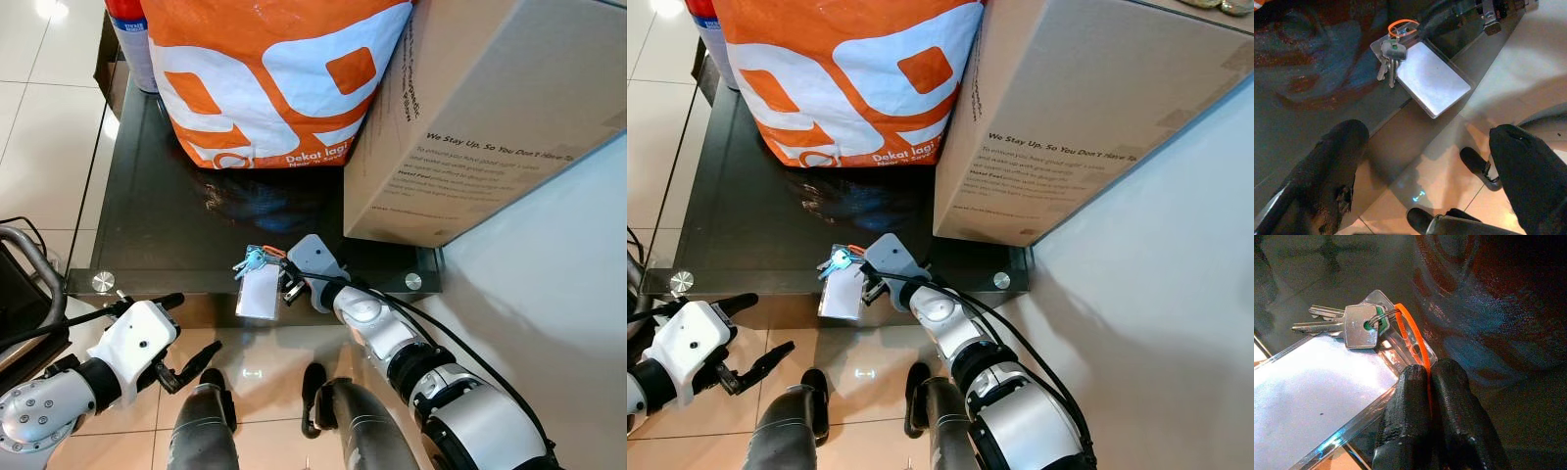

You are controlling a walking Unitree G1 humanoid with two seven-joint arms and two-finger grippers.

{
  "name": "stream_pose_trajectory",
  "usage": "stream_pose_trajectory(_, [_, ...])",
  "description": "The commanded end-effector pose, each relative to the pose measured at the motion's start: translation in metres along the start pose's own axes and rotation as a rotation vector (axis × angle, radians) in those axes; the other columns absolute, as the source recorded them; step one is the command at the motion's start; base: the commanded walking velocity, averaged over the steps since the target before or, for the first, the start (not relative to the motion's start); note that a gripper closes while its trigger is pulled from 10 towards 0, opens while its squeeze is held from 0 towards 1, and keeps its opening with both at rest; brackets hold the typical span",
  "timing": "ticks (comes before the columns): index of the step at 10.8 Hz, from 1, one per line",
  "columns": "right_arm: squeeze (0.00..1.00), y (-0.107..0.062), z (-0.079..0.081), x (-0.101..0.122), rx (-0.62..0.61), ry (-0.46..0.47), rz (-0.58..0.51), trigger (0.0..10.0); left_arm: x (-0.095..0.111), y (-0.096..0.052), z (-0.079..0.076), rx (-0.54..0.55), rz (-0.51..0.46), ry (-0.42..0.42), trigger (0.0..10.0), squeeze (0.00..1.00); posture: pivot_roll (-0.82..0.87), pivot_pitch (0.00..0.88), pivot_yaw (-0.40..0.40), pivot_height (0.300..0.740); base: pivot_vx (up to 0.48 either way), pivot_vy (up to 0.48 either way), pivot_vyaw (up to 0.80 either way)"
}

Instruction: Hang keys on a hook

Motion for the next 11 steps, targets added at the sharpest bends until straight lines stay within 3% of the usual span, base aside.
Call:
stream_pose_trajectory(1, [0.0,0.011,0.041,0.011,0.07,0.068,-0.008,0.0,0.0,-0.001,-0.008,-0.021,0.003,-0.006,10.0,0.29,0.2,0.381,-0.189,0.74,0.0,0.0,0.0])
stream_pose_trajectory(4, [0.0,0.006,0.016,0.015,0.004,0.156,-0.07,0.0,0.002,0.003,-0.005,0.001,-0.013,-0.003,10.0,0.29,0.19,0.351,-0.195,0.74,0.0,0.0,0.0])
stream_pose_trajectory(5, [0.0,-0.002,-0.007,0.022,-0.037,0.213,-0.133,0.0,0.011,0.01,0.004,0.048,-0.061,-0.028,10.0,0.29,0.18,0.305,-0.202,0.74,0.0,0.0,0.0])
stream_pose_trajectory(6, [0.0,-0.006,-0.016,0.026,-0.046,0.223,-0.157,0.0,0.015,0.013,0.006,0.061,-0.081,-0.039,10.0,0.28,0.17,0.284,-0.203,0.74,0.0,0.0,0.0])
stream_pose_trajectory(7, [0.0,-0.024,-0.038,0.034,-0.072,0.267,-0.206,0.0,0.03,0.023,0.014,0.112,-0.155,-0.101,10.0,0.29,0.16,0.198,-0.197,0.74,0.0,0.0,0.0])
stream_pose_trajectory(8, [0.0,-0.037,-0.044,0.04,-0.055,0.282,-0.228,0.0,0.037,0.028,0.018,0.135,-0.19,-0.138,10.0,0.29,0.15,0.168,-0.189,0.74,0.0,0.0,0.0])
stream_pose_trajectory(10, [0.0,-0.069,-0.058,0.063,-0.062,0.447,-0.308,0.0,0.053,0.042,0.021,0.145,-0.255,-0.196,10.0,0.28,0.11,0.089,-0.156,0.74,0.0,0.0,0.0])
stream_pose_trajectory(11, [0.0,-0.082,-0.065,0.063,-0.082,0.604,-0.282,0.0,0.058,0.05,0.02,0.138,-0.276,-0.214,10.0,0.28,0.1,0.068,-0.146,0.74,0.0,0.0,0.0])
Point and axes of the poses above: a point about 5 cm out from each wrist's last joint towards the gripper, its own y axis pointing out of the wrist towards the gripper, its own x axis along the axis of the wrist's last joint, z = x × y, the point moved 6 cm from there along y, pointing out of the wrist towards the gripper
